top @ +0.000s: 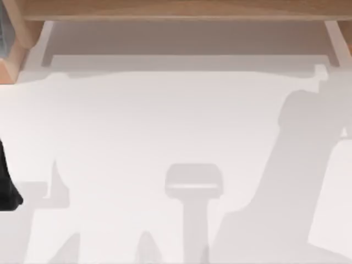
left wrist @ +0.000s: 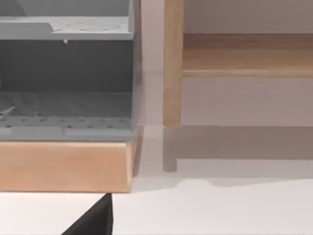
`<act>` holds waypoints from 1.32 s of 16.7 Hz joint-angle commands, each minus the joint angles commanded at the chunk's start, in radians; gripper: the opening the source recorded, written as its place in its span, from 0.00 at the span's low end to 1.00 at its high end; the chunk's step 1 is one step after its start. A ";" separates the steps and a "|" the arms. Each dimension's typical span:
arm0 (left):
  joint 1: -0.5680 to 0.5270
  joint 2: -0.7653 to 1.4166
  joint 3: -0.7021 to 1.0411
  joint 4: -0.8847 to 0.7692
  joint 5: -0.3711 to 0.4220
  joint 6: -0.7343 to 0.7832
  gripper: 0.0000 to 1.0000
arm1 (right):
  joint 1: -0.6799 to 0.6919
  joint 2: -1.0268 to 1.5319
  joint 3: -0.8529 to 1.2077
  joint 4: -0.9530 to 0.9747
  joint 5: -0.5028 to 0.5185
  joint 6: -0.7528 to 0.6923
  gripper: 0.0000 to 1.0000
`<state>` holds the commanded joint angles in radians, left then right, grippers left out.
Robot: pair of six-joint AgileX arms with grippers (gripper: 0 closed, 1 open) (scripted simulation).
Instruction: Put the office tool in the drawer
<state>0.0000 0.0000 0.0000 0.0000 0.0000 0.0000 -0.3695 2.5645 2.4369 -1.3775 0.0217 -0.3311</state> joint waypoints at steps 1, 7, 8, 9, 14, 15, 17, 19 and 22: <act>0.000 0.000 0.000 0.000 0.000 0.000 1.00 | 0.000 0.019 -0.011 0.000 -0.001 -0.012 0.00; 0.000 0.000 0.000 0.000 0.000 0.000 1.00 | -0.001 0.032 -0.021 -0.002 -0.001 -0.020 0.00; 0.000 0.000 0.000 0.000 0.000 0.000 1.00 | -0.001 0.032 -0.021 -0.002 -0.001 -0.020 0.08; 0.000 0.000 0.000 0.000 0.000 0.000 1.00 | -0.001 0.032 -0.021 -0.002 -0.001 -0.020 0.15; 0.000 0.000 0.000 0.000 0.000 0.000 1.00 | -0.001 0.032 -0.021 -0.002 -0.001 -0.020 0.53; 0.000 0.000 0.000 0.000 0.000 0.000 1.00 | -0.001 0.032 -0.021 -0.002 -0.001 -0.020 0.60; 0.000 0.000 0.000 0.000 0.000 0.000 1.00 | -0.001 0.032 -0.021 -0.002 -0.001 -0.020 0.75; 0.000 0.000 0.000 0.000 0.000 0.000 1.00 | -0.001 0.032 -0.021 -0.002 -0.001 -0.020 0.90; 0.000 0.000 0.000 0.000 0.000 0.000 1.00 | -0.001 0.032 -0.021 -0.002 -0.001 -0.020 1.00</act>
<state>0.0000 0.0000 0.0000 0.0000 0.0000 0.0000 -0.3709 2.5965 2.4155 -1.3797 0.0205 -0.3508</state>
